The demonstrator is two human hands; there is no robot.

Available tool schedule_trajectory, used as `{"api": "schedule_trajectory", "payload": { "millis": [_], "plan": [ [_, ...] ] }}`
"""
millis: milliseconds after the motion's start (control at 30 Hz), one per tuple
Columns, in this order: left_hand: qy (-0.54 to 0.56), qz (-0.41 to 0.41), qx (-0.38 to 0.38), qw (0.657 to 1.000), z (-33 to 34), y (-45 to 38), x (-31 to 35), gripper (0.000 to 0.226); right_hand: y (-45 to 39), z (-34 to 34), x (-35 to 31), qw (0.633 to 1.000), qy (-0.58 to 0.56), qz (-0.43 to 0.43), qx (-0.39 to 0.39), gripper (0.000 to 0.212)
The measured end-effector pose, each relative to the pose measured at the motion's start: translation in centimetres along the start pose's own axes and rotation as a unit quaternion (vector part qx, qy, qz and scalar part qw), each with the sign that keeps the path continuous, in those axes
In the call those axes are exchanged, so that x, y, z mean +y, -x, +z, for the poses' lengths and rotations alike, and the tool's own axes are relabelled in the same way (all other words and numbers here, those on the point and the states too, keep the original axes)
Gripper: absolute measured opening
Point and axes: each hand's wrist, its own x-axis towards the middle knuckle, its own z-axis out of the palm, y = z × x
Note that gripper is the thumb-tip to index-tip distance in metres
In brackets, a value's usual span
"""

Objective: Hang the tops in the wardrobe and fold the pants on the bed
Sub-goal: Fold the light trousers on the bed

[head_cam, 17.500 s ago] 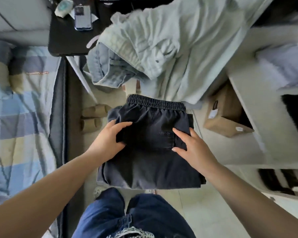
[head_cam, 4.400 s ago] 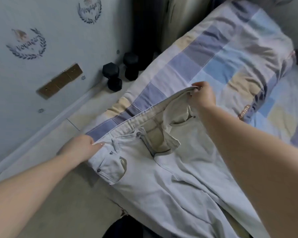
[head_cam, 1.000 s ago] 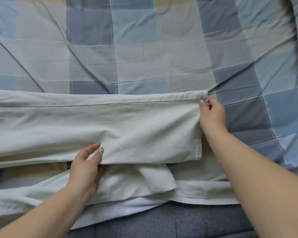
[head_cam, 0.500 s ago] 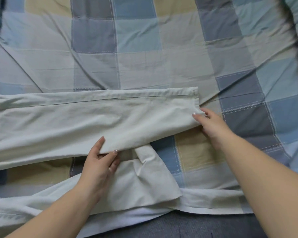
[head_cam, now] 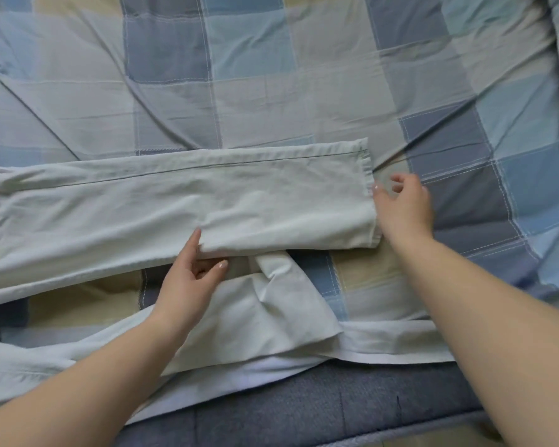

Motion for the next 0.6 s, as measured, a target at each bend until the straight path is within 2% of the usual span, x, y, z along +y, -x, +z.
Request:
{"api": "schedule_trajectory", "payload": {
  "millis": [100,200,267,300,333,400,467,533,600],
  "plan": [
    [-0.129,0.046,-0.03,0.99,-1.6,2.0,-1.3,0.063,5.4,0.2,1.9,0.985,0.069,-0.147,-0.055,0.035],
    [-0.257,0.085,-0.064,0.96,-3.9,5.1,-2.6,0.058,11.4,0.5,3.3,0.922,0.125,-0.308,-0.2,0.044],
    [-0.377,0.128,-0.098,0.912,-5.8,6.6,-3.6,0.053,14.3,0.9,3.9,0.856,0.221,-0.356,-0.303,0.062],
    [-0.433,0.149,-0.112,0.882,-6.8,7.3,-4.0,0.051,15.5,1.3,4.2,0.826,0.276,-0.37,-0.325,0.071],
    [-0.473,0.17,-0.123,0.855,-7.6,7.7,-4.4,0.05,16.1,1.8,4.5,0.81,0.319,-0.374,-0.319,0.076],
    [-0.512,0.191,-0.114,0.83,-9.0,8.2,-5.2,0.047,16.8,2.7,4.4,0.821,0.358,-0.358,-0.263,0.074],
    [-0.529,0.193,-0.076,0.823,-9.8,7.9,-5.5,0.042,17.0,3.4,3.9,0.848,0.351,-0.341,-0.206,0.065],
    [-0.533,0.204,-0.055,0.82,-10.5,7.4,-5.6,0.034,16.8,3.9,3.4,0.873,0.315,-0.32,-0.192,0.054],
    [-0.528,0.211,-0.04,0.822,-11.3,7.0,-5.3,0.023,16.8,3.7,2.8,0.913,0.242,-0.264,-0.196,0.045]
  ]
}}
